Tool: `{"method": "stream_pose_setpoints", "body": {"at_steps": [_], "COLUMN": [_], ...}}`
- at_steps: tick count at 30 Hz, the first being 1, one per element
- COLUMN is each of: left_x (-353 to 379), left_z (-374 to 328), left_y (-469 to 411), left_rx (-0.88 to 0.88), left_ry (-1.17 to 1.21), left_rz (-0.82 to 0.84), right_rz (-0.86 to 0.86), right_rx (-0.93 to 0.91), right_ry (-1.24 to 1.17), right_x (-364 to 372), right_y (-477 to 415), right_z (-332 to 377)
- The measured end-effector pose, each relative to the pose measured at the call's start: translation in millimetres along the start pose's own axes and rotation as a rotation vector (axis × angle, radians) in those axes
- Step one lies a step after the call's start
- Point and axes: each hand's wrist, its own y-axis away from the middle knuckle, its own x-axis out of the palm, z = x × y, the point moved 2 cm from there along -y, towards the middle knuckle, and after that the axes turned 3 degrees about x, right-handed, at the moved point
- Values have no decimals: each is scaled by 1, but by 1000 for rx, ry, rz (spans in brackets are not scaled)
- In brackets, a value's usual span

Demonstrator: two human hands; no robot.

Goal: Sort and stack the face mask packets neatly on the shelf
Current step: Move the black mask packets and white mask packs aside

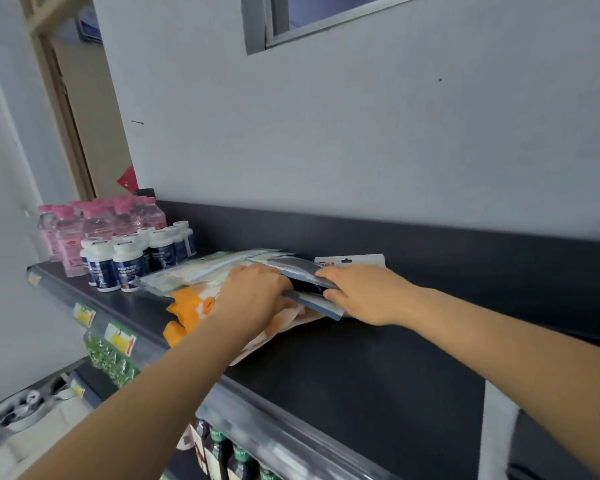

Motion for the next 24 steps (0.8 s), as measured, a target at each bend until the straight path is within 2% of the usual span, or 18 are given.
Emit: {"method": "stream_pose_setpoints", "body": {"at_steps": [5,8,10,12,14,19,22,24], "left_x": [0,11,13,16,22,23,18,11], "left_z": [21,42,53,59,67,73,61,46], "left_y": [-2,-4,-4,-6,-10,-33,-42,-43], "left_rx": [199,278,327,303,208,97,144,223], "left_ry": [-160,-21,81,148,222,467,531,569], "left_rz": [-110,-201,-260,-285,-217,-130,-129,-202], "right_rz": [2,30,-18,-107,-157,-230,-242,-281], "right_rx": [63,105,109,109,134,303,410,489], "right_ry": [5,67,161,243,329,227,185,152], "right_x": [-2,6,12,12,1,-35,-38,-42], "right_y": [-11,-13,-15,-17,-19,-4,21,39], "right_z": [7,20,32,40,43,29,30,27]}}
